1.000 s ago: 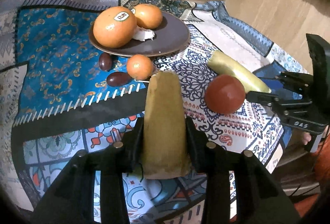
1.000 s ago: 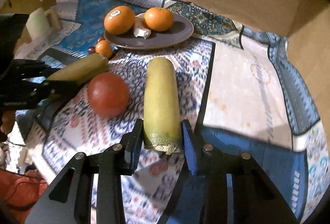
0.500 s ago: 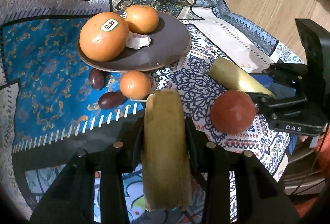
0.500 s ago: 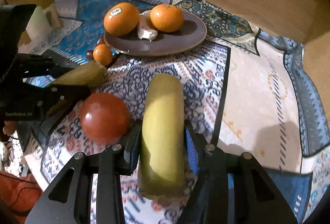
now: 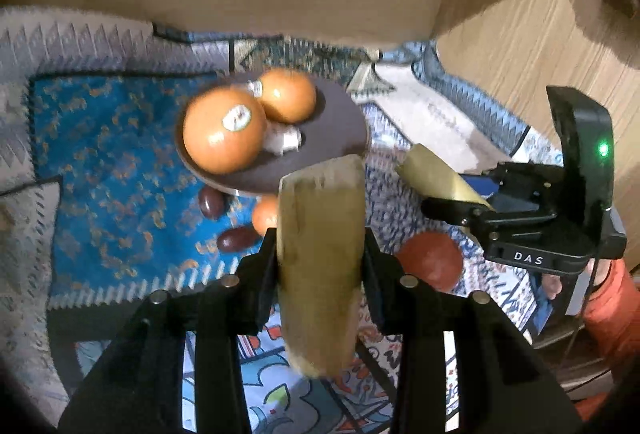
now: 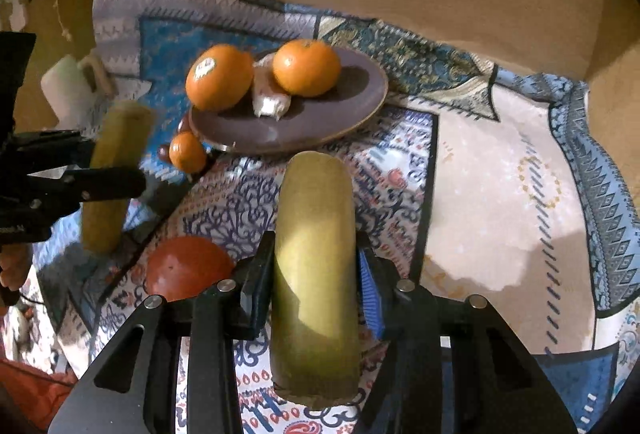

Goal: Organize fruits
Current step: 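Lift the squash with the left tool while the right tool lifts the zucchini toward the plate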

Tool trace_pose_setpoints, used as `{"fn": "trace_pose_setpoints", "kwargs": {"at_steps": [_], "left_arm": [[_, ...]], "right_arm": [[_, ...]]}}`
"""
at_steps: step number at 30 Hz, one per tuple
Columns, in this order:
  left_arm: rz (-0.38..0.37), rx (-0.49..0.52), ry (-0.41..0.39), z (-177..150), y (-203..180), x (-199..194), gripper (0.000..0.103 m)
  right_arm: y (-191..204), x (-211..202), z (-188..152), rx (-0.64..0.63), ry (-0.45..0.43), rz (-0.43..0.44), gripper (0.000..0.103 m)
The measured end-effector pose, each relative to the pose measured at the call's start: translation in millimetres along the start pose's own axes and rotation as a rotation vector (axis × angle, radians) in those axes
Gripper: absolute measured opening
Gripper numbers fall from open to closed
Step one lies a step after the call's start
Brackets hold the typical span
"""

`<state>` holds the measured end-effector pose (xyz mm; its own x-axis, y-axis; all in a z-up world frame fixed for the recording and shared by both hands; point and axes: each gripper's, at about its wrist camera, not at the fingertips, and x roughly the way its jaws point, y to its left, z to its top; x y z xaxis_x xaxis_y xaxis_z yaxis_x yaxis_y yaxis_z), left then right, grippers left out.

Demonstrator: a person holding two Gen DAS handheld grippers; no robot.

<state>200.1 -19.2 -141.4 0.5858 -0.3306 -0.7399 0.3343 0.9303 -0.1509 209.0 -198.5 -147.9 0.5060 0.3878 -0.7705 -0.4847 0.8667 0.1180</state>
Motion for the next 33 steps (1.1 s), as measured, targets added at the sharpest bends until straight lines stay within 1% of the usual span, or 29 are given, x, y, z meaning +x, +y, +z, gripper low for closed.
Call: {"fn": "trace_pose_setpoints", "kwargs": {"at_steps": [4, 7, 11, 18, 20, 25, 29, 30, 33], "left_arm": [[-0.003, 0.001, -0.042, 10, -2, -9, 0.038], [-0.015, 0.001, -0.069, 19, -5, -14, 0.038], [-0.011, 0.010, -0.100, 34, -9, -13, 0.038], [-0.010, 0.025, -0.110, 60, -13, 3, 0.038], [0.001, 0.031, -0.103, 65, -13, 11, 0.038], [0.007, 0.024, -0.056, 79, -6, 38, 0.038], [0.056, 0.055, -0.023, 85, -7, 60, 0.038], [0.062, 0.061, -0.010, 86, -7, 67, 0.038], [0.069, 0.069, -0.004, 91, -7, 77, 0.038]], "right_arm": [[-3, -13, 7, 0.011, -0.061, -0.017, 0.035], [-6, -20, 13, 0.025, -0.088, -0.017, 0.035], [-12, -27, 19, 0.050, -0.124, -0.016, 0.035], [-14, -29, 28, 0.052, -0.158, -0.026, 0.035], [-15, -28, 31, 0.053, -0.161, -0.023, 0.035], [-17, -25, 36, 0.055, -0.168, -0.017, 0.035], [-21, -21, 39, 0.067, -0.169, -0.012, 0.035], [-22, -21, 39, 0.073, -0.169, -0.010, 0.035], [-27, -18, 40, 0.082, -0.166, -0.013, 0.035]]}}
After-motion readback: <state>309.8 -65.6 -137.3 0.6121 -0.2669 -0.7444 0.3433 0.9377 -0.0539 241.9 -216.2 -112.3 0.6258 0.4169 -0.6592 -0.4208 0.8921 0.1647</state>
